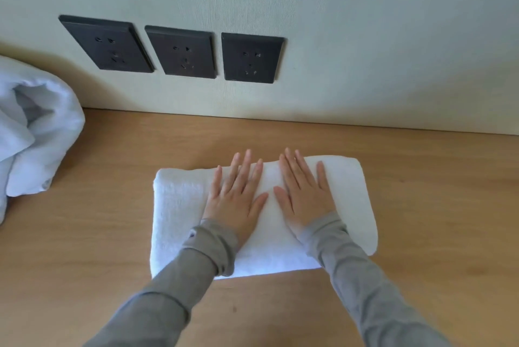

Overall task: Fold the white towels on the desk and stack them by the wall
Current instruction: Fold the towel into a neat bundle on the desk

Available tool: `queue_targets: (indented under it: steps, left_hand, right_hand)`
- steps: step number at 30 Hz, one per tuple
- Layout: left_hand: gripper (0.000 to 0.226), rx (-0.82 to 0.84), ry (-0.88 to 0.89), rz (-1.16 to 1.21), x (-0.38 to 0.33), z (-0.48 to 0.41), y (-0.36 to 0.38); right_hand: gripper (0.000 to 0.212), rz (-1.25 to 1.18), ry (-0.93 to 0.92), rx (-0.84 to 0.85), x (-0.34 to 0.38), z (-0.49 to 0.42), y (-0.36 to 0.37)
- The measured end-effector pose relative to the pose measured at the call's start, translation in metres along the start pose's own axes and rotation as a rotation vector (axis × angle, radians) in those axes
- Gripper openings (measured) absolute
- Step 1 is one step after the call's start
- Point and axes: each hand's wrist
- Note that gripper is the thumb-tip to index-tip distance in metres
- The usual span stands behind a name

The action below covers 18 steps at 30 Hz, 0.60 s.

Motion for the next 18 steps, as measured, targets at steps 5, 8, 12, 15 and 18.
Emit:
queue_targets:
  steps: [5,8,12,15,18]
  left_hand:
    - [0.072,-0.061,-0.112,-0.089,0.077,0.012,-0.016]
    - [0.070,-0.056,-0.120,-0.068,0.087,0.013,-0.011]
    - [0.068,-0.071,-0.120,-0.036,0.084,0.008,-0.005]
    - [0.069,-0.052,-0.148,-0.093,0.082,0.012,-0.012]
    - [0.066,-0.177,-0.182,-0.069,0.048,0.028,-0.025]
  right_hand:
    - [0.061,-0.053,0.163,-0.023,-0.056,0.029,-0.010]
    - [0.059,-0.098,0.156,-0.027,-0.061,0.030,-0.005]
    - [0.064,-0.125,0.165,-0.076,-0.061,0.025,0.001]
    - [0.061,-0.061,0.175,-0.054,-0.062,0.025,0.003]
    - [0.060,0.003,0.222,-0.015,-0.059,0.023,0.000]
Point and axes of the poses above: each hand's wrist, its own z-axis away from the middle knuckle, its own y-axis out of the palm, x = y × z, and after that the axes turned 8 degrees about -y, right-handed
